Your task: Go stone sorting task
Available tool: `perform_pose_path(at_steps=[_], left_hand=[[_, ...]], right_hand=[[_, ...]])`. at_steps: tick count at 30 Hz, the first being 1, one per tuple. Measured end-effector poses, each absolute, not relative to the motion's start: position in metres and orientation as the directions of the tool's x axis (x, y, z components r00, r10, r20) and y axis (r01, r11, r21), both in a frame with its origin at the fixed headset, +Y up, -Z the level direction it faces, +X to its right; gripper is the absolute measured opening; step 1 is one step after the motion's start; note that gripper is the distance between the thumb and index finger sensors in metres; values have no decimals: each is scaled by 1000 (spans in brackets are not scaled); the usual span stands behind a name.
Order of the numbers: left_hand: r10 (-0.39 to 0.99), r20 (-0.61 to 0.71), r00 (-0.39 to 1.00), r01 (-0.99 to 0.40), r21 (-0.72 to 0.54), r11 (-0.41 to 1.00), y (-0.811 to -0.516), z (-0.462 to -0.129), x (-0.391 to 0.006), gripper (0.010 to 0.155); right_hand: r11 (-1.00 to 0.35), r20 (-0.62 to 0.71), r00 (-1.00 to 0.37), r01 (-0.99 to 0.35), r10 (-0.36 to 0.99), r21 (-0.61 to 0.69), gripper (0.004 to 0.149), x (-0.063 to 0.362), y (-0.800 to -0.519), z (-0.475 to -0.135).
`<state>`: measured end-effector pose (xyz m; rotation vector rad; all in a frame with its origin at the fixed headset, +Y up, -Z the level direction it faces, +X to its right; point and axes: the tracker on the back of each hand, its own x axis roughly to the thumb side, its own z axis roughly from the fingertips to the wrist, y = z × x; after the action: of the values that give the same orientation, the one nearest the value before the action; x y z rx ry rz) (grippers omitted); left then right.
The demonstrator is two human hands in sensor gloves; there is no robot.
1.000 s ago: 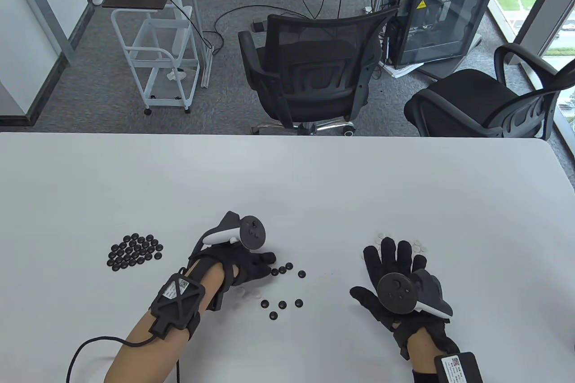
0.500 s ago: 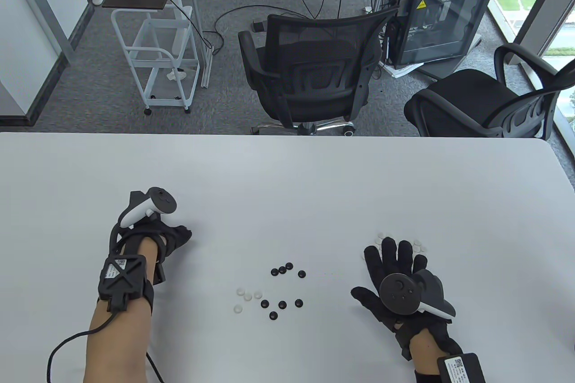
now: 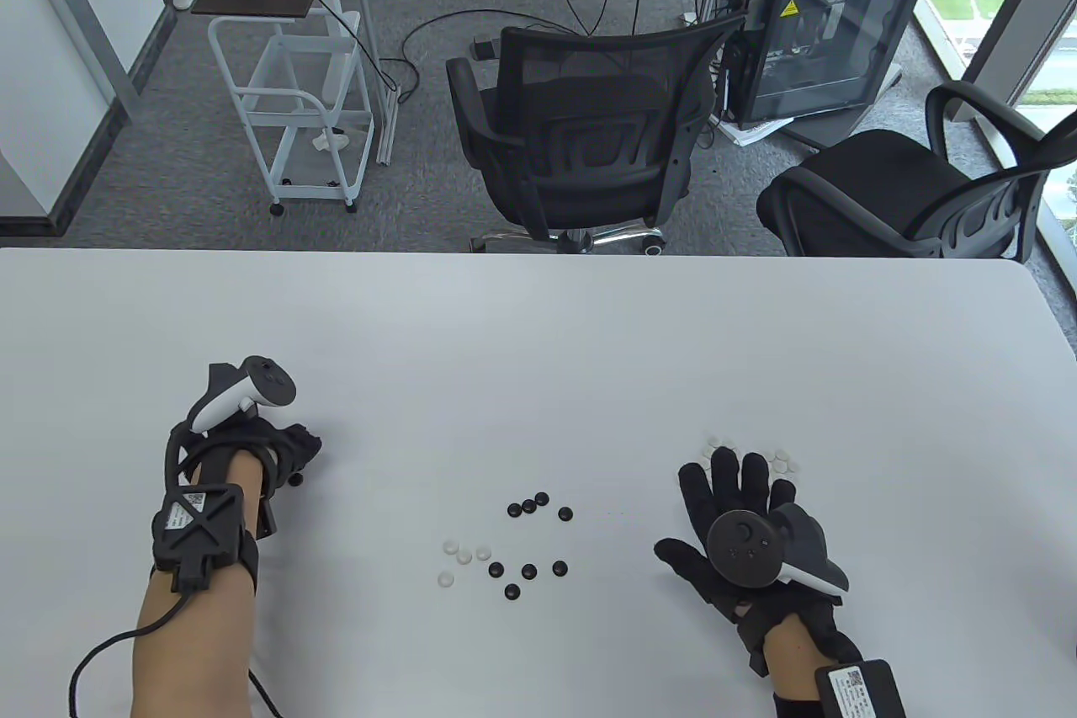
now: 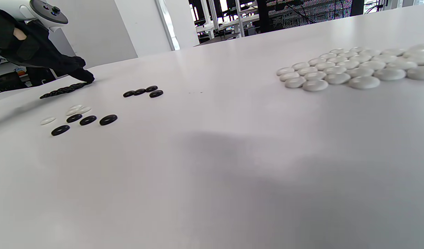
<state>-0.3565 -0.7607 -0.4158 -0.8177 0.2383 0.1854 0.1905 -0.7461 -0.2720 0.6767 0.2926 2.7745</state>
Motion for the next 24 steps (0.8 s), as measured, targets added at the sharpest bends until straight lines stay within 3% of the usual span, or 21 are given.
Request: perform_pose_path(at_steps=[6, 11, 13, 19, 24], left_hand=[[129, -237, 963, -259, -675, 691, -748, -417, -344, 65], [171, -26, 985, -141, -696, 704, -728, -415, -295, 63], [128, 104, 986, -19, -698, 716, -722, -410, -264, 61], [137, 404, 904, 189, -667, 721, -722, -383, -182, 59], [152, 497, 854, 254, -654, 712, -731, -372, -141, 59]], right_hand=[[-944, 420, -853, -220, 309, 248, 88, 192, -744, -271], [-944, 419, -854, -217, 307, 249, 88, 191, -744, -272], [-946, 420, -856, -213, 302, 247, 88, 191, -744, -271], [-947, 414, -860, -216, 300, 238, 88, 191, -744, -271], [-945, 415, -857, -219, 305, 242, 88, 191, -744, -271]])
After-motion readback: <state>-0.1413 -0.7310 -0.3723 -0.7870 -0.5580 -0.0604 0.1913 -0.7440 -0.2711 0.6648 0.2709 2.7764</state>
